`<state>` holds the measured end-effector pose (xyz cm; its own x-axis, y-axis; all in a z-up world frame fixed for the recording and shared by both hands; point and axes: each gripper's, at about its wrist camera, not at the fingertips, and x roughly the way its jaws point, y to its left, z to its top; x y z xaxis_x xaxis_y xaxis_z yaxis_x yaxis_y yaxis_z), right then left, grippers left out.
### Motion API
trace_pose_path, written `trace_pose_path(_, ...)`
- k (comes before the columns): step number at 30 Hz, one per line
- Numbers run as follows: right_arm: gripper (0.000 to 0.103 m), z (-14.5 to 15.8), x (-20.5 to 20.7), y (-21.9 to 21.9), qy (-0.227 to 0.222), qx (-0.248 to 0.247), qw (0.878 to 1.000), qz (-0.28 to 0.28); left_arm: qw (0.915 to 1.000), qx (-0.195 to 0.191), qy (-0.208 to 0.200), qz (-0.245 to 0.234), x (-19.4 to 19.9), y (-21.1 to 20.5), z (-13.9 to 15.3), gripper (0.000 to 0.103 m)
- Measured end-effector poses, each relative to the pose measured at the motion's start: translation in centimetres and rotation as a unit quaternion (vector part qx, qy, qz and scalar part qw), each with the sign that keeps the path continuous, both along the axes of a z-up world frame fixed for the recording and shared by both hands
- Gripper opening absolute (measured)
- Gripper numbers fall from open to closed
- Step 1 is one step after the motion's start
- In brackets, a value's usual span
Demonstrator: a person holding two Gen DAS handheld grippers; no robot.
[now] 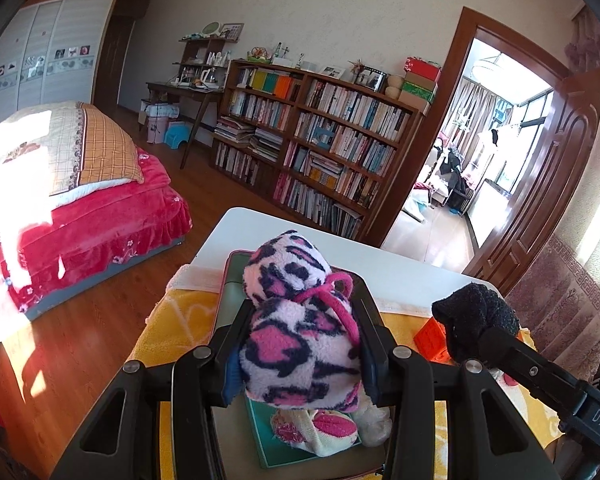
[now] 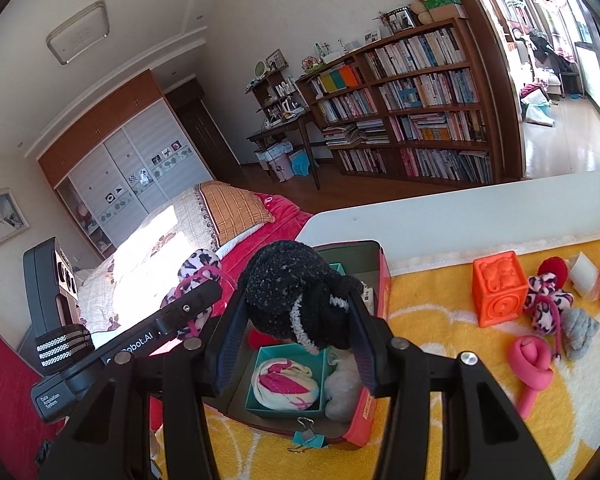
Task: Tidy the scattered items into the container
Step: 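Lower and release the leopard plush into the tin with left tool while right drops black sock in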
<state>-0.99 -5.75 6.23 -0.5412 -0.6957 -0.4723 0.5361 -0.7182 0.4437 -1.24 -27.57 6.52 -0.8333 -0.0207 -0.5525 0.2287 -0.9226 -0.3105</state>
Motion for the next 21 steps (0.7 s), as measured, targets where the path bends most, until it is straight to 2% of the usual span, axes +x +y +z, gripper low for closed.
trace_pose_path(14, 0.053, -1.1, 0.0, -1.0, -0.007, 0.013, 1.000, 0.012, 1.0000, 0.000, -0.009, -0.003, -0.1, 0.5, -0.9, 0.049)
trace_pose_path(16, 0.053, -1.2, 0.0, -1.1, -0.007, 0.014, 1.000, 0.012, 0.9999, 0.002, -0.012, 0.005, -0.2, 0.3, -1.0, 0.059)
trace_pose_path(17, 0.053, -1.2, -0.1, -1.2, -0.006, 0.017, 1.000, 0.013, 0.9998, 0.003, -0.010, 0.014, 0.0, 0.2, -1.1, 0.077)
trace_pose_path(18, 0.054, -1.2, -0.1, -1.2, -0.007, 0.019, 1.000, 0.014, 0.9997, 0.002, -0.006, 0.024, 0.2, 0.1, -1.0, 0.088)
trace_pose_path(21, 0.056, -1.6, -0.3, -1.4, -0.015, 0.020, 0.999, 0.022, 0.9994, 0.009, 0.002, 0.034, 0.5, -0.3, -0.8, 0.088)
